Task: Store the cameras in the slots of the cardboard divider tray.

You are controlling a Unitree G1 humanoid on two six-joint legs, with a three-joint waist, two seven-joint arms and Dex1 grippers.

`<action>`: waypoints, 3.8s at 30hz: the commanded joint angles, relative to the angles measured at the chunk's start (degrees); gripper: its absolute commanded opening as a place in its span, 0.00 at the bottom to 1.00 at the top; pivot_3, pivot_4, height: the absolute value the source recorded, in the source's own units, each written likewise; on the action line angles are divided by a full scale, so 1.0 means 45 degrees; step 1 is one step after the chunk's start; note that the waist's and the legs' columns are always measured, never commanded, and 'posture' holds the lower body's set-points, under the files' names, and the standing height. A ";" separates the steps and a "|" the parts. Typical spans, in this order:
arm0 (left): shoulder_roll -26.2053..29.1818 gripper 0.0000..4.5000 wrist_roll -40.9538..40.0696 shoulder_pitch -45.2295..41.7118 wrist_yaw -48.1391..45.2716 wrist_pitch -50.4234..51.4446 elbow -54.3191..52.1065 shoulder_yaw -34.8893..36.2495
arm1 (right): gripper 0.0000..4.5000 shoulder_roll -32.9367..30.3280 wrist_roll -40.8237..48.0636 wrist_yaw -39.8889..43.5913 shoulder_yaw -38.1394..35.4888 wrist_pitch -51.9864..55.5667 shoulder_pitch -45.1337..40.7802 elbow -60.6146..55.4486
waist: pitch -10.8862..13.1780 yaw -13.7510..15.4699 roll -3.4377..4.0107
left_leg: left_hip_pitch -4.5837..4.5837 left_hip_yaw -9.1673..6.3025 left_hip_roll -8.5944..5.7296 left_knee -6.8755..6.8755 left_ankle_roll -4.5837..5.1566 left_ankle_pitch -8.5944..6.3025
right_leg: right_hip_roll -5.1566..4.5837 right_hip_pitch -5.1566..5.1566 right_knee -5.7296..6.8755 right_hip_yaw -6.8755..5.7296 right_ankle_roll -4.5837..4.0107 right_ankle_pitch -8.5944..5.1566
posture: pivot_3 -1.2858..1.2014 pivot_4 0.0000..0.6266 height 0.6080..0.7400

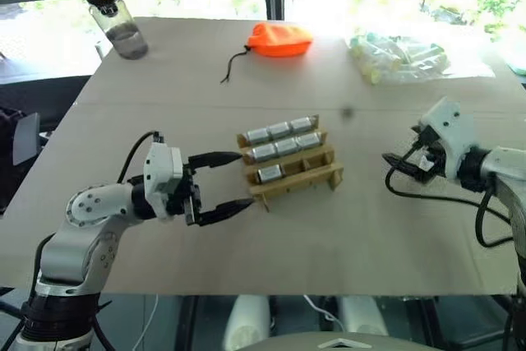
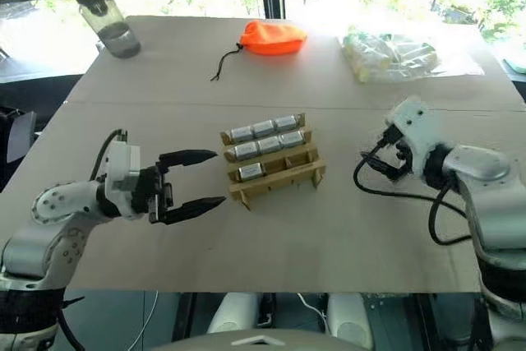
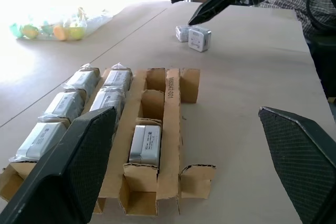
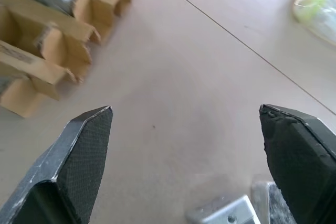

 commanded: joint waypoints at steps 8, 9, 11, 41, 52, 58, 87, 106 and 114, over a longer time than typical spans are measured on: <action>-0.0556 1.00 0.0417 -0.1989 -0.0624 -0.0624 0.1549 -0.0770 | 0.98 0.4681 -0.2235 -0.6280 -0.0216 -0.1606 0.4304 -0.2464 | -0.0038 0.0047 -0.0046 | -0.0003 0.0009 -0.0033 0.0016 0.0000 0.0001 | -0.0004 0.0002 0.0002 0.0012 0.0004 -0.0001 | 0.52 0.24 0.89; -0.0571 1.00 0.0438 -0.2071 -0.0660 -0.0657 0.1648 -0.0794 | 0.98 0.5121 -0.2322 -0.6672 -0.0249 -0.2014 0.4724 -0.2334 | -0.0040 0.0027 -0.0044 | -0.0002 0.0012 -0.0033 0.0015 0.0000 0.0001 | -0.0004 0.0001 0.0002 0.0017 0.0004 -0.0001 | 0.52 0.24 0.89; -0.0599 1.00 0.0483 -0.2171 -0.0737 -0.0733 0.1767 -0.0847 | 0.98 0.5922 -0.2347 -0.7266 -0.0268 -0.3008 0.5340 -0.1957 | -0.0049 -0.0034 -0.0047 | 0.0007 0.0016 -0.0023 0.0011 -0.0002 0.0001 | 0.0009 -0.0001 0.0004 0.0021 0.0005 -0.0002 | 0.52 0.24 0.89; -0.0337 1.00 0.0522 -0.1754 -0.0566 -0.0798 0.1398 -0.0358 | 0.16 0.7394 -0.0686 -0.8169 -0.0477 -0.9235 0.4091 0.3593 | -0.0051 -0.0277 -0.0048 | 0.0058 0.0061 0.0006 -0.0006 -0.0021 0.0014 | 0.0028 0.0001 0.0028 0.0091 0.0001 -0.0003 | 0.52 0.24 0.89; -0.0283 1.00 0.0508 -0.1416 -0.0174 -0.0798 0.1020 0.0063 | 0.16 0.5082 0.0099 -0.4932 0.1183 -1.0330 0.2806 0.4056 | -0.0050 -0.0310 -0.0050 | 0.0091 0.0097 0.0011 -0.0003 -0.0018 0.0014 | 0.0029 0.0003 0.0044 0.0123 0.0002 -0.0003 | 0.52 0.24 0.89; -0.0337 1.00 0.0397 -0.1075 0.0327 -0.0649 0.0518 0.0351 | 0.16 0.3197 0.1092 -0.1375 0.1951 -1.1590 0.0003 0.5692 | -0.0048 -0.0274 -0.0056 | 0.0130 0.0136 0.0011 -0.0013 -0.0015 0.0012 | 0.0035 0.0005 0.0073 0.0162 0.0001 -0.0004 | 0.52 0.24 0.89; 0.0051 1.00 -0.1859 0.3907 0.1990 0.1648 -0.3435 0.3396 | 0.16 0.4581 0.1372 1.1399 0.6058 -1.7742 -0.8940 1.8042 | -0.0037 -0.0307 -0.0061 | 0.0143 0.0149 0.0029 -0.0007 0.0006 -0.0001 | -0.0011 0.0005 0.0114 0.0149 -0.0016 0.0001 | 0.52 0.24 0.89; -0.0032 1.00 -0.1614 0.3824 0.1790 0.1413 -0.3239 0.3170 | 0.16 0.4502 0.1070 1.1598 0.6531 -1.8861 -0.9951 2.0612 | -0.0035 -0.0292 -0.0058 | 0.0138 0.0162 0.0026 -0.0011 0.0005 -0.0002 | -0.0024 0.0003 0.0104 0.0158 -0.0016 0.0002 | 0.52 0.24 0.89; -0.0025 1.00 -0.1537 0.3601 0.1674 0.1320 -0.3047 0.2926 | 0.58 0.4618 0.1128 1.1598 0.6436 -1.8739 -0.9924 2.0475 | -0.0032 -0.0306 -0.0054 | 0.0138 0.0160 0.0026 -0.0013 0.0005 -0.0002 | -0.0024 0.0003 0.0103 0.0155 -0.0016 0.0002 | 0.52 0.24 0.89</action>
